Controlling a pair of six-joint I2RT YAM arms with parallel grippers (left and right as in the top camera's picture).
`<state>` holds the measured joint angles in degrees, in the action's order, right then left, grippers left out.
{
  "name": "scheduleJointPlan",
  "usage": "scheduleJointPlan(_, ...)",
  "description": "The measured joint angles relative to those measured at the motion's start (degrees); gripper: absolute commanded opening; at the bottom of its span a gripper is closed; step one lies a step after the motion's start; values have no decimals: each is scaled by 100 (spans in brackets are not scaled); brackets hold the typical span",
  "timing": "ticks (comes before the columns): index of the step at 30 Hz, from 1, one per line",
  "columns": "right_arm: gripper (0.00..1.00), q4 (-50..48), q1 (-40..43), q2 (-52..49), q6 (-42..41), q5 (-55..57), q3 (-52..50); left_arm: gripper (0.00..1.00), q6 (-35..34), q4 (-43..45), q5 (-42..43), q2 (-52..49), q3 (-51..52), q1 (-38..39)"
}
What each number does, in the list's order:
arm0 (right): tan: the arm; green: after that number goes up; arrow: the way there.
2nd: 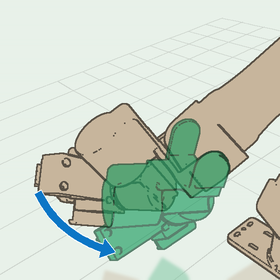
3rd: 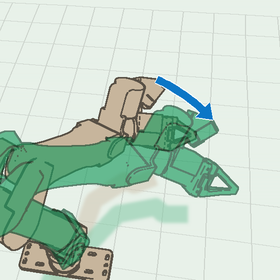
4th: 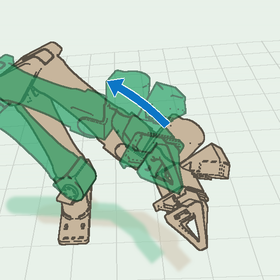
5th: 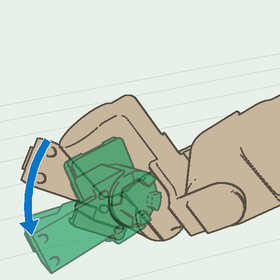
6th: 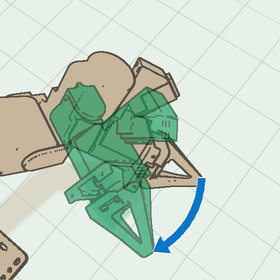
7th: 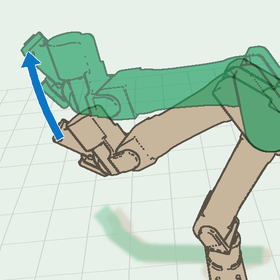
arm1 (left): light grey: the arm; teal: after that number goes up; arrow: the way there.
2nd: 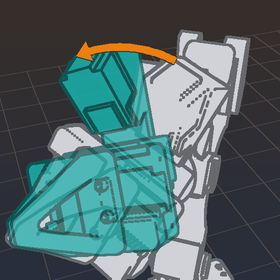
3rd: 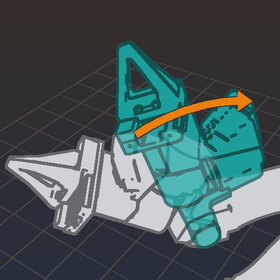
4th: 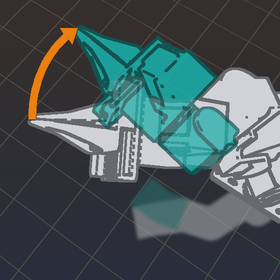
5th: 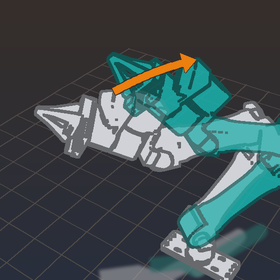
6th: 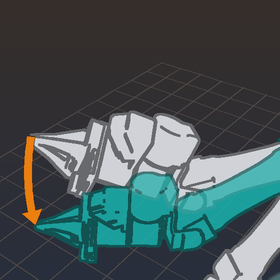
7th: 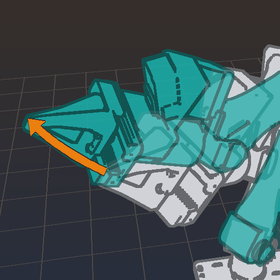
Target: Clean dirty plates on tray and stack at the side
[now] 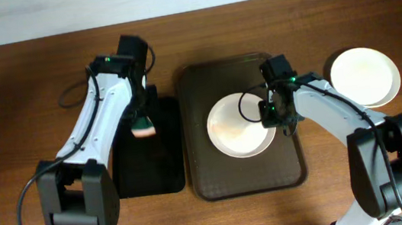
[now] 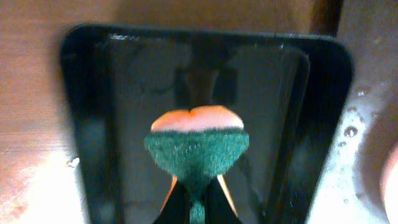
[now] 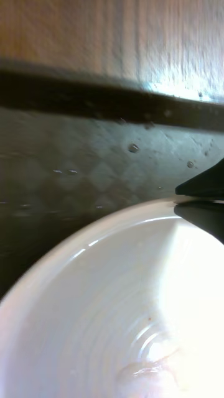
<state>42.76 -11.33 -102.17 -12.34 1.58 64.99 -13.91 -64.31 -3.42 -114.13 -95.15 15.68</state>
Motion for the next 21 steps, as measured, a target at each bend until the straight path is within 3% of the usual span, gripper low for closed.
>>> scheduleJointPlan(2,4,313,-50,247,160,393,369,0,59,507,293,-24,734,-11)
scheduleJointPlan(6,4,844,-597,809,448,1215,1102,0,96,715,457,-37,890,-2)
scheduleJointPlan(11,4,1443,-817,935,723,680,2275,0,216,636,448,-37,892,-212)
scheduleJointPlan(15,4,942,-1563,970,765,490,2715,0,216,702,651,-37,892,-1244)
scheduleJointPlan(21,4,166,-2992,-114,787,2214,2726,0,240,798,1078,-37,892,-1652)
